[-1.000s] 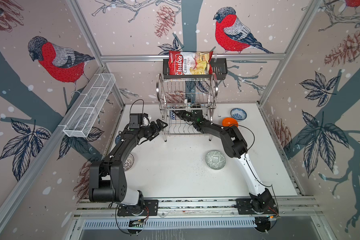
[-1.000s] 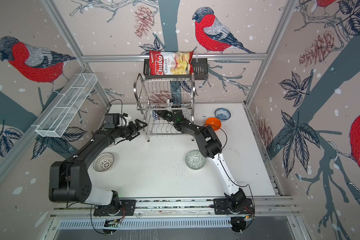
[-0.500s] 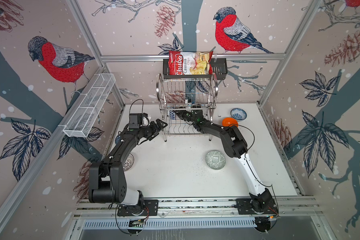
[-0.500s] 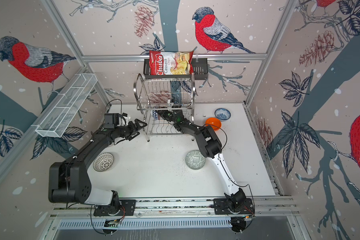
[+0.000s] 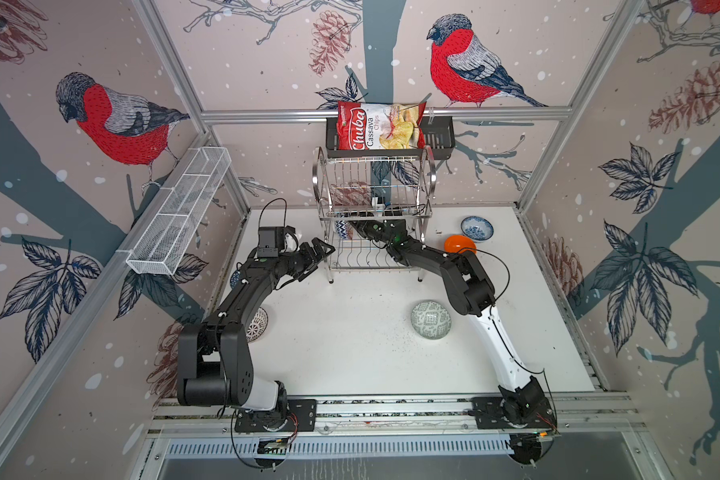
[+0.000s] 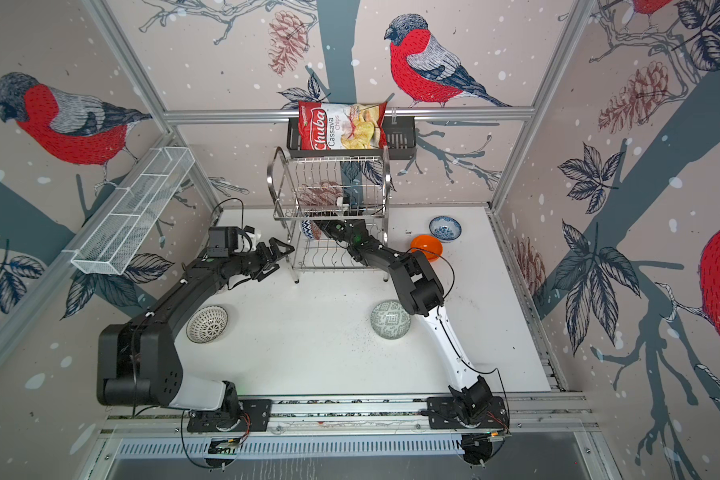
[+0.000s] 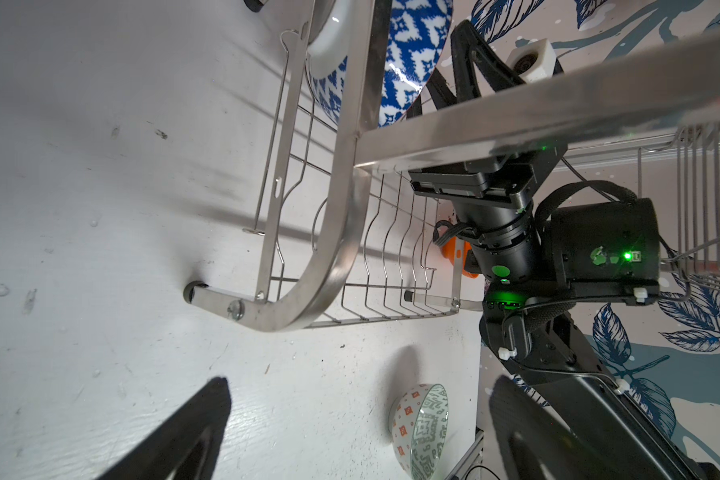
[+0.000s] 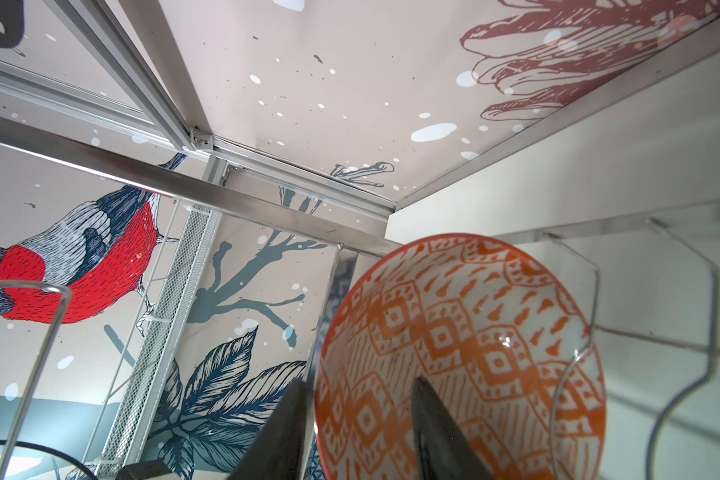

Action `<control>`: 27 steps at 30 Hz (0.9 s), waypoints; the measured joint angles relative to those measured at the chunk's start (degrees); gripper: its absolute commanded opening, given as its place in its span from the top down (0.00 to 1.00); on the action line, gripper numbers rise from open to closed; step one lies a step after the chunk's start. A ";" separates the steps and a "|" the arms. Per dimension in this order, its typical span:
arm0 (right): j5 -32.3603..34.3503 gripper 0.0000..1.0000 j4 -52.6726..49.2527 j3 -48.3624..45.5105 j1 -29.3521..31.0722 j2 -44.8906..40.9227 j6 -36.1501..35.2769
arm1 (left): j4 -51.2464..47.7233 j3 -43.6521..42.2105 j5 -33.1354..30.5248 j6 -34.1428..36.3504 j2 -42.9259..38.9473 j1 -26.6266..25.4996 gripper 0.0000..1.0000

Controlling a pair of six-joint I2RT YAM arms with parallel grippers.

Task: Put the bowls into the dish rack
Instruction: 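Open the right gripper to release the bowl upright in the rack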

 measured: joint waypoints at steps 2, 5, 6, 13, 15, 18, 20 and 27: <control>0.02 0.56 0.26 0.00 0.02 -0.22 0.02 | 0.00 0.00 0.00 0.00 0.00 0.00 0.03; 0.39 0.56 0.57 0.00 0.09 -0.63 0.09 | 0.00 0.00 0.00 0.00 0.00 0.00 0.02; 0.39 0.56 0.70 0.00 0.11 -0.79 0.20 | 0.00 0.00 0.00 0.00 0.00 0.00 0.02; 1.40 0.55 2.80 -2.49 0.66 -2.14 1.57 | -0.09 -1.27 -0.09 -0.04 -0.50 0.00 0.02; 1.42 0.54 2.80 -3.58 0.74 -2.69 1.75 | -0.07 -1.51 -0.09 -0.09 -0.66 0.00 0.02; 1.73 0.54 3.67 -5.38 0.90 -3.91 1.99 | -0.02 -1.84 -0.09 -0.11 -0.87 0.00 0.02; 1.90 0.53 4.20 -6.91 1.09 -4.98 2.36 | 0.00 -2.12 -0.09 -0.11 -1.20 0.00 0.02; 2.10 0.47 6.38 -11.85 1.66 -7.63 3.02 | 0.02 -3.04 -0.09 -0.20 -1.95 0.00 0.03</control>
